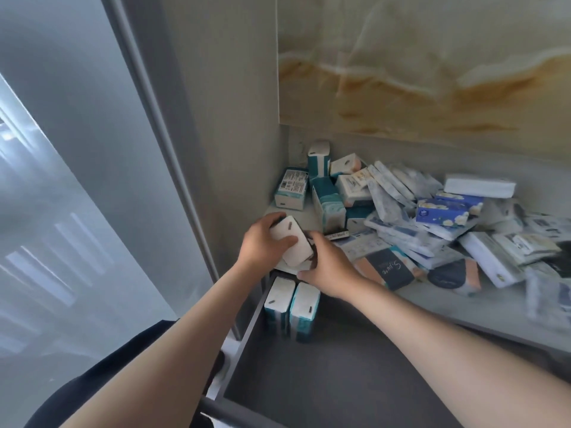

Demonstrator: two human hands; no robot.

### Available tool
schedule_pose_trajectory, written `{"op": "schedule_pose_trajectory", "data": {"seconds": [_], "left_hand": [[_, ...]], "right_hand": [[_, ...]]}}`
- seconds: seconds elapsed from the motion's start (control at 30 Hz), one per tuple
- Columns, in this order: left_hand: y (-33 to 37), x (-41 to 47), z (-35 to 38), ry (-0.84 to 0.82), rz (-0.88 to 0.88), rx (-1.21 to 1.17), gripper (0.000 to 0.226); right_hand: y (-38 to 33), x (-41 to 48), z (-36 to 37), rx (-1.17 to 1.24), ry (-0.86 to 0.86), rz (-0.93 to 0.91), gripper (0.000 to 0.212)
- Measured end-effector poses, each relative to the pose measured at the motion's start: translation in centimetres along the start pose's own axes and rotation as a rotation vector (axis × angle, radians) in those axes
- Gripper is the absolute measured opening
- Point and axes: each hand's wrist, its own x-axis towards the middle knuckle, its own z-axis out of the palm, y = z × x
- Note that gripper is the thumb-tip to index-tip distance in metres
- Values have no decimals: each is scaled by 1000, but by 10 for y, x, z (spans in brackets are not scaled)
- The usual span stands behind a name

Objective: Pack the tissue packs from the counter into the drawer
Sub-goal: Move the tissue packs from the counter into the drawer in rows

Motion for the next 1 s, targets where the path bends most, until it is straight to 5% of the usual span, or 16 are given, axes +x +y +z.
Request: {"op": "schedule_pose_trajectory", "data": {"seconds": [0.13, 0.33, 0.53, 0.67, 1.0], "left_hand": [[9, -18, -5, -139, 41, 103, 50], [22, -36, 5, -398, 85, 168, 46], [9, -44, 37, -538, -53, 111, 50], [-14, -46, 55, -614, 18, 407, 31], [-68, -59, 84, -745, 106, 759, 66]], "right_hand": [[-2, -29, -18, -65, 32, -72, 62], [-6, -70, -35, -73, -128, -78, 124], [30, -100, -28, -97, -173, 106, 98], [61, -103, -15, -77, -205, 192, 105], [106, -75, 51, 54, -107, 509, 82]]}}
